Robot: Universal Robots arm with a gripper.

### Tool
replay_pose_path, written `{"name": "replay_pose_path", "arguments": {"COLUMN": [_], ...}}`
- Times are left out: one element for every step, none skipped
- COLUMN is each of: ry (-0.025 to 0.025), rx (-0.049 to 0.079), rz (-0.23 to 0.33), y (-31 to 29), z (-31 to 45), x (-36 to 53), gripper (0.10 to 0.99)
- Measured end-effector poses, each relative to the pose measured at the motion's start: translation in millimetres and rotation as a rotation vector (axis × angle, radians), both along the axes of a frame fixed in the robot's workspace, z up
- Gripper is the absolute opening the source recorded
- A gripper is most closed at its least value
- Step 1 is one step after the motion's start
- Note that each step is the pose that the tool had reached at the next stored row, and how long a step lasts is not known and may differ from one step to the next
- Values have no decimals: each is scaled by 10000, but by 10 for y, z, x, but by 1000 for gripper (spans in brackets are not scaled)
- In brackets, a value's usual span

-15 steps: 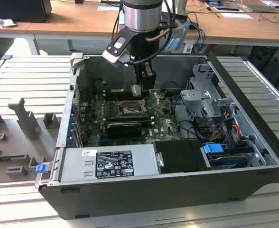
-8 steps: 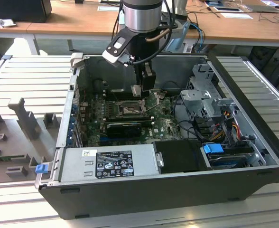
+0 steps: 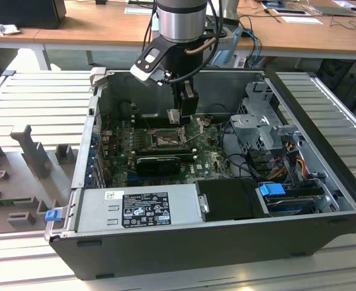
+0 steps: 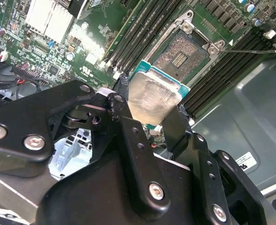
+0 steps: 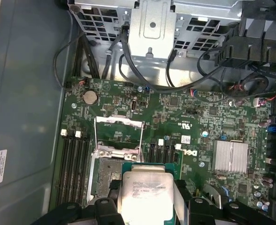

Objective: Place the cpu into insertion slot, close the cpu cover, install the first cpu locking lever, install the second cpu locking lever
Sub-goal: 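Place the cpu into insertion slot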

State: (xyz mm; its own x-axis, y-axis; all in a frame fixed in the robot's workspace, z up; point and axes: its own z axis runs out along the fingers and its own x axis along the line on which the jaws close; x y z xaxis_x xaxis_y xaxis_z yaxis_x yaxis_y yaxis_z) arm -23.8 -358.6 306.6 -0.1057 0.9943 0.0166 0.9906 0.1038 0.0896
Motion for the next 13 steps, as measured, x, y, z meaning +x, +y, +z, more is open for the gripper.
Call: {"name": "replay_pose_path", "arguments": {"ry": [0,0,0,0,0,0,0,0,0,0,0,0,0], "rx": [0,-1,0,0,0,0,0,0,1,0,1,0,0], "rz": [-15,-36,-49,-67,-81,-119,-158,-181,-199,-210,-233,-254,-279], "y": [0,0,0,0,0,0,0,0,0,0,0,0,0], "z": [-1,-2,-3,-5,-5,-9,-14,-16,-19,-21,-26,-29,-34], "x": [0,0,0,0,0,0,0,0,0,0,0,0,0], "gripper": [529,529,529,529,529,529,529,529,529,529,529,529,529]}}
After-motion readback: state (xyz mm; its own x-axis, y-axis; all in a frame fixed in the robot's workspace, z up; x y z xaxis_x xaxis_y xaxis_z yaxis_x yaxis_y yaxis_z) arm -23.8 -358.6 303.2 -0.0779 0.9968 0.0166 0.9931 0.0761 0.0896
